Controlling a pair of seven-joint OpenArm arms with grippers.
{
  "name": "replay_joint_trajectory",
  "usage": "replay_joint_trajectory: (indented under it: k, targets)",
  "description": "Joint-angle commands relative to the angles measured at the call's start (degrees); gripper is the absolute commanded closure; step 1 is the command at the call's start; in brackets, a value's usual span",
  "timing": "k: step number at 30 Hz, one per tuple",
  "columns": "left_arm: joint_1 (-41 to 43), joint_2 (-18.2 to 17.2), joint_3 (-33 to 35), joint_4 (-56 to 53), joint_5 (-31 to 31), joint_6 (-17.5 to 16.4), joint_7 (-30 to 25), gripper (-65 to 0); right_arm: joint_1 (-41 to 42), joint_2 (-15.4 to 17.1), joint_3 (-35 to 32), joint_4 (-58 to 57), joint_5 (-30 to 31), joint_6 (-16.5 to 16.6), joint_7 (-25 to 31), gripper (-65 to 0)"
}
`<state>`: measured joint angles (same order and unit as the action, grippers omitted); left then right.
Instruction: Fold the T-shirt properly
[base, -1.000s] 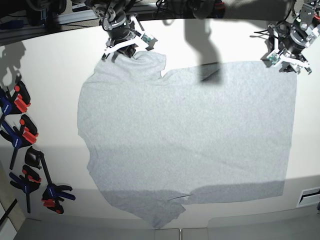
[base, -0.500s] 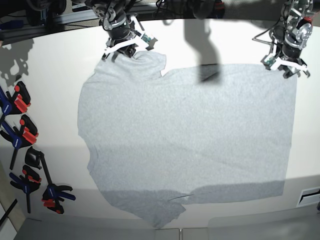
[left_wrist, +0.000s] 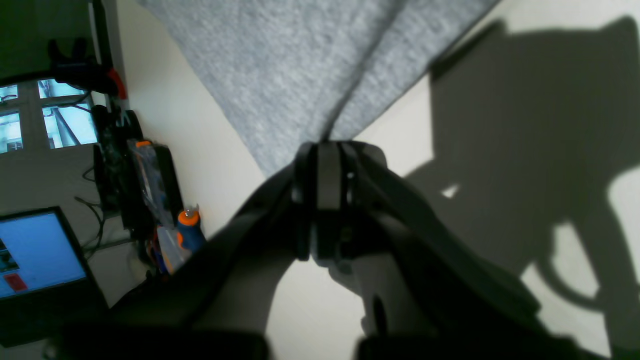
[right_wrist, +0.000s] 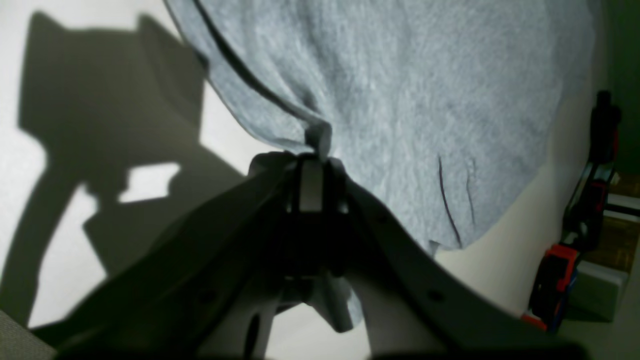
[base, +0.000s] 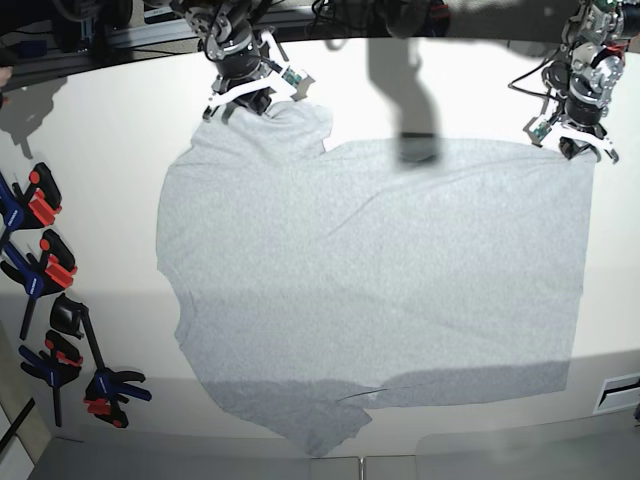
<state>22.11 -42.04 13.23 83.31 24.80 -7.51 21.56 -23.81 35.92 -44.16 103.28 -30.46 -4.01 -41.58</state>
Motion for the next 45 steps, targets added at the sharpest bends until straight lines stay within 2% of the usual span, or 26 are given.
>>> replay_joint_trajectory:
  k: [1,4,8,15,20,22,27,32,35,39,45]
  targets:
    - [2.43,0.07,1.16,-0.07,-2.49,-5.40,5.70,0.0,-2.29,1.20,-0.59,-0.70,5.73,3.15,-6.05,0.0]
    - [3.56,-0.09,1.16,3.96,-2.32,-1.86,9.66,0.0,-4.37,2.29,-0.59,1.09,1.60,-0.04,-6.08,0.0]
    - [6.54,-1.09,1.11,10.64,-2.29,2.43,10.19,0.0,-7.06,4.09,-0.59,4.26,-2.25,-3.78,-7.19,0.0]
    - [9.22,-2.14,1.05,19.19,-2.27,3.85,13.55,0.0,-8.87,5.01,-0.55,10.47,-5.84,-6.75,-10.40,0.0]
    - [7.19,-2.14,1.01,19.04,-2.29,9.73,11.39,0.0,-5.64,5.01,-0.33,11.78,-5.79,-8.00,-9.90,0.0]
    - [6.14,-2.12,1.01,19.04,-2.32,10.58,10.56,0.0,-3.43,4.92,-0.33,11.78,-5.75,-8.72,-9.86,0.0]
    - [3.58,-2.12,1.01,19.04,-2.38,10.58,7.17,0.0,3.37,4.48,0.81,11.65,-0.61,-8.66,-8.90,0.0]
    - [1.07,-2.14,1.01,18.34,-2.75,10.58,7.02,0.0,9.22,2.45,4.92,11.15,6.03,-7.89,-5.73,0.0]
    - [-0.83,-2.10,1.01,17.16,-6.38,10.58,5.97,0.0,12.39,0.37,8.37,10.08,9.57,-6.80,-4.26,0.0]
    - [-2.97,-2.05,1.01,12.55,-11.08,10.58,0.74,0.0,15.50,-3.39,13.18,6.97,14.91,-4.37,-1.97,0.0]
    - [-7.23,-0.13,1.01,4.81,-11.72,10.60,-2.80,0.0,20.09,-8.55,17.11,-0.87,16.39,-0.83,2.80,0.0]
